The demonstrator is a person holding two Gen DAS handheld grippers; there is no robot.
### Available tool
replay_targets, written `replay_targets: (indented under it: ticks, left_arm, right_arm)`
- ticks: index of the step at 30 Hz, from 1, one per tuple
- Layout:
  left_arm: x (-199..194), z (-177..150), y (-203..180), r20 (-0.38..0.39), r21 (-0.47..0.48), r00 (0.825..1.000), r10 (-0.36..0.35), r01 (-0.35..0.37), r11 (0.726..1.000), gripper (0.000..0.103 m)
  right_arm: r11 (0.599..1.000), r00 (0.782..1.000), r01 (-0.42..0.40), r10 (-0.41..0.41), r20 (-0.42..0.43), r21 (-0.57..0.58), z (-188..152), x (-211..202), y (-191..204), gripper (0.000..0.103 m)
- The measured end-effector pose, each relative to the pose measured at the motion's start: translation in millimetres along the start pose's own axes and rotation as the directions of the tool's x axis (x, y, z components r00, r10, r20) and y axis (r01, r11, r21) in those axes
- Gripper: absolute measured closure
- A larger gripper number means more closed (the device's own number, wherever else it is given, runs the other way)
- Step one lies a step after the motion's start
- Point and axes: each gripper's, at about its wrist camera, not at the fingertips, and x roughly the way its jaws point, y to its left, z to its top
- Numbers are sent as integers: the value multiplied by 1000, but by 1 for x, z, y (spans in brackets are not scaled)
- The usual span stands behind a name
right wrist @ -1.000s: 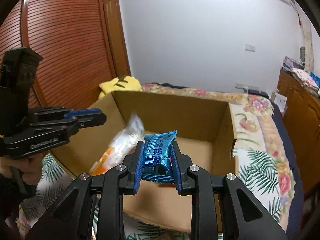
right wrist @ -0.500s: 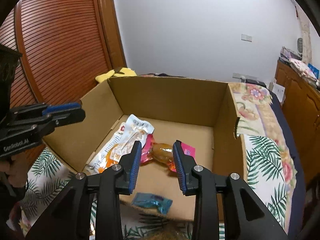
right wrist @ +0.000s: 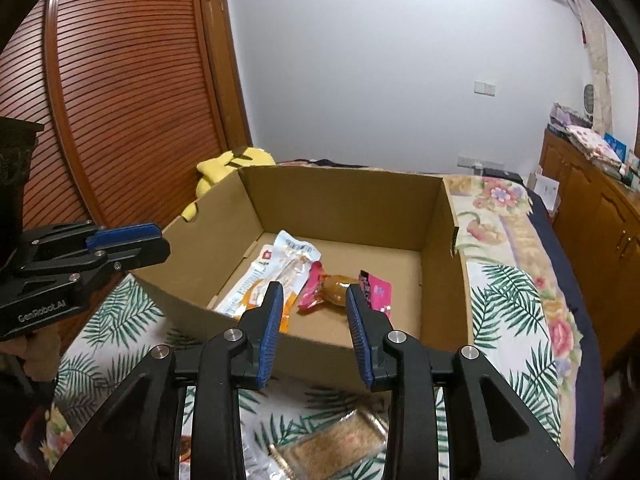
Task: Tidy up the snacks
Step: 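Move both tools back toward the remaining snacks on the bed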
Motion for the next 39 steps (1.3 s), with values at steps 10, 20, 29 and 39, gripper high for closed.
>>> replay_targets:
  ticks: [10,20,29,39]
  left_arm:
    - [-18,-25,-22,-11,16,1000,-26,26,1000,76]
    - [-22,-69,-50,-70,29,996,-63,66,997,71]
    - [-28,-107,-56,-121,-40,989,-88,84,996,70]
    - [-39,-152,-63,-149,-101,986,-70,55,993,69]
  right_arm:
    - [999,1000,10,-10,12,32,-29,-35,5,69]
    - [996,1000,16,-15,-17,85,-75,-61,3,63]
    - [995,998,-2,9,-66,104,-106,-63,5,56]
    - [990,992,-26,43,-117,139,-151,-68,10,49]
